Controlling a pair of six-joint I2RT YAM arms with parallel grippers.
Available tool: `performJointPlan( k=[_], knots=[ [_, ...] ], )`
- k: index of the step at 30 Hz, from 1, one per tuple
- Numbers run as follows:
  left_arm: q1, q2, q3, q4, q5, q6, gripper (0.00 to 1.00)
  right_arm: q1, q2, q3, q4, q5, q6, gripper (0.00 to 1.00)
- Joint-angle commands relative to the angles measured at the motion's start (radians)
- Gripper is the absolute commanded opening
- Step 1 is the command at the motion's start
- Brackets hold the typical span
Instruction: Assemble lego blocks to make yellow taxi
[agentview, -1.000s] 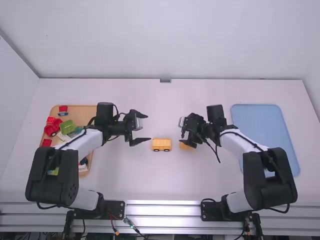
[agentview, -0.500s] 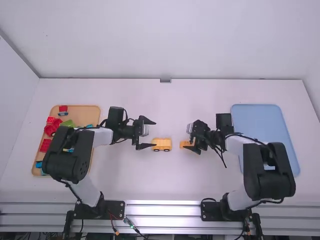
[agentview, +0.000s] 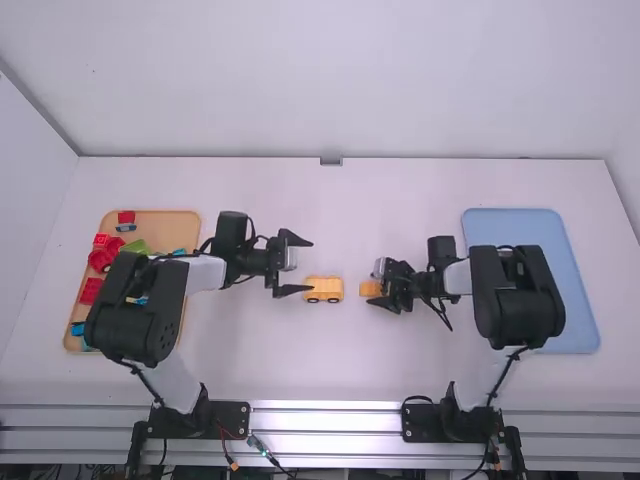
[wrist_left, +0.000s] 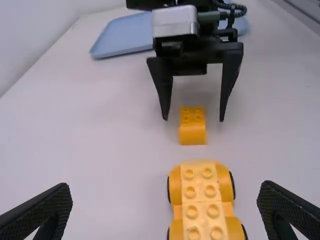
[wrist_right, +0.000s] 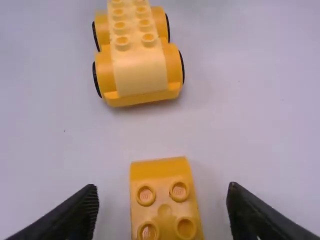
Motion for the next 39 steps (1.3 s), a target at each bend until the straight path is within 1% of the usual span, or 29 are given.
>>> performJointPlan(
  k=[1, 2, 3, 5, 6, 10, 18, 19, 21, 23, 28, 38, 39],
  knots=[
    [-0.009, 0.007, -0.002, 0.026, 0.034, -0.085, 0.99, -0.002, 0.038, 0.029, -0.007, -0.027, -0.02, 0.63],
    [-0.009, 0.007, -0.002, 0.032, 0.034, -0.094, 0.99, -0.002, 0.04, 0.03, -0.007, -0.029, -0.019, 0.63],
    [-0.009, 0.007, -0.002, 0.047, 0.033, -0.115, 0.99, -0.002, 0.047, 0.029, -0.002, -0.043, -0.021, 0.56],
    [-0.009, 0.007, -0.002, 0.054, 0.034, -0.117, 0.99, -0.002, 0.05, 0.027, 0.005, -0.043, -0.021, 0.53],
    [-0.009, 0.007, -0.002, 0.054, 0.034, -0.117, 0.99, -0.002, 0.051, 0.026, 0.007, -0.039, -0.021, 0.49],
    [-0.009, 0.007, -0.002, 0.049, 0.034, -0.117, 0.99, -0.002, 0.051, 0.026, -0.001, -0.016, -0.02, 0.42],
    [-0.009, 0.007, -0.002, 0.048, 0.037, -0.117, 0.99, -0.002, 0.051, 0.026, -0.016, 0.016, -0.019, 0.43],
    [-0.009, 0.007, -0.002, 0.045, 0.037, -0.117, 0.99, -0.002, 0.051, 0.026, -0.015, 0.015, -0.019, 0.42],
    [-0.009, 0.007, -0.002, 0.041, 0.037, -0.117, 0.99, -0.002, 0.051, 0.026, -0.014, 0.013, -0.019, 0.36],
    [-0.009, 0.007, -0.002, 0.037, 0.037, -0.117, 0.99, -0.002, 0.051, 0.026, -0.015, 0.016, -0.02, 0.32],
    [-0.009, 0.007, -0.002, 0.03, 0.036, -0.117, 0.99, -0.002, 0.051, 0.026, -0.013, 0.009, -0.016, 0.27],
    [-0.032, 0.01, -0.002, -0.004, 0.027, -0.109, 0.99, -0.002, 0.047, 0.028, -0.003, -0.012, -0.016, 0.28],
    [-0.047, 0.02, -0.002, 0.0, -0.017, -0.109, 0.99, -0.002, 0.039, 0.029, -0.003, -0.025, -0.007, 0.28]
  ],
)
